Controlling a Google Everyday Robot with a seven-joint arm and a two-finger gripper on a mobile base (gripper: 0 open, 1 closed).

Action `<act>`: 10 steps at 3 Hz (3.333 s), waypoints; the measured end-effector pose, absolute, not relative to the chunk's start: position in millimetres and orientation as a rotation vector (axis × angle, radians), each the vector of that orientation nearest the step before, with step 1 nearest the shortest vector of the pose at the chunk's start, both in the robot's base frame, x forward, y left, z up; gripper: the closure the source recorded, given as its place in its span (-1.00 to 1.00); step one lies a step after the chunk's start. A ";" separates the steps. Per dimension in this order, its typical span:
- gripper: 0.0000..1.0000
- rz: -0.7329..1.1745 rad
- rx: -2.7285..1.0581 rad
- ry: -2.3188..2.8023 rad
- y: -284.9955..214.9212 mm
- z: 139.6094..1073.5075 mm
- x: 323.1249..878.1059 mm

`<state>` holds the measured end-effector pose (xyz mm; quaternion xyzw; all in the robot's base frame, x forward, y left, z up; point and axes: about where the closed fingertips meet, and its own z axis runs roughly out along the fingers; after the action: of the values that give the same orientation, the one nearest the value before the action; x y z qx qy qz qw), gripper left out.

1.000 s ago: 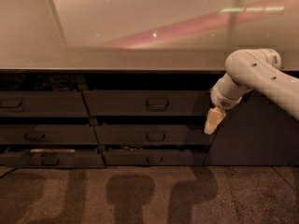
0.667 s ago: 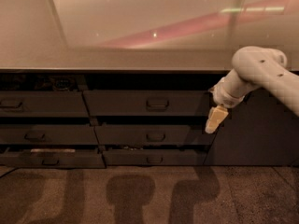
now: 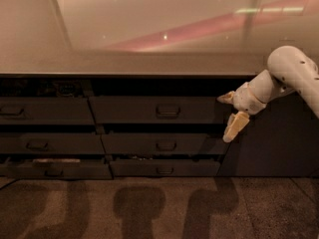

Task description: Open top drawer

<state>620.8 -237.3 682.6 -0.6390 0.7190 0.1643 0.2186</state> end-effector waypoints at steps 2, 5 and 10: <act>-1.00 0.412 -1.756 2.018 -233.5 685.4 623.1; -1.00 0.220 -1.732 2.136 -218.8 714.6 645.8; -1.00 0.060 -1.775 1.987 -231.6 693.1 651.0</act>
Offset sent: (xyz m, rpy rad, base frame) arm 0.0050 0.0043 0.0126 -0.0655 -0.0323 -0.0685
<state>651.0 -231.6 693.1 -0.6471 0.7246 0.0220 0.2361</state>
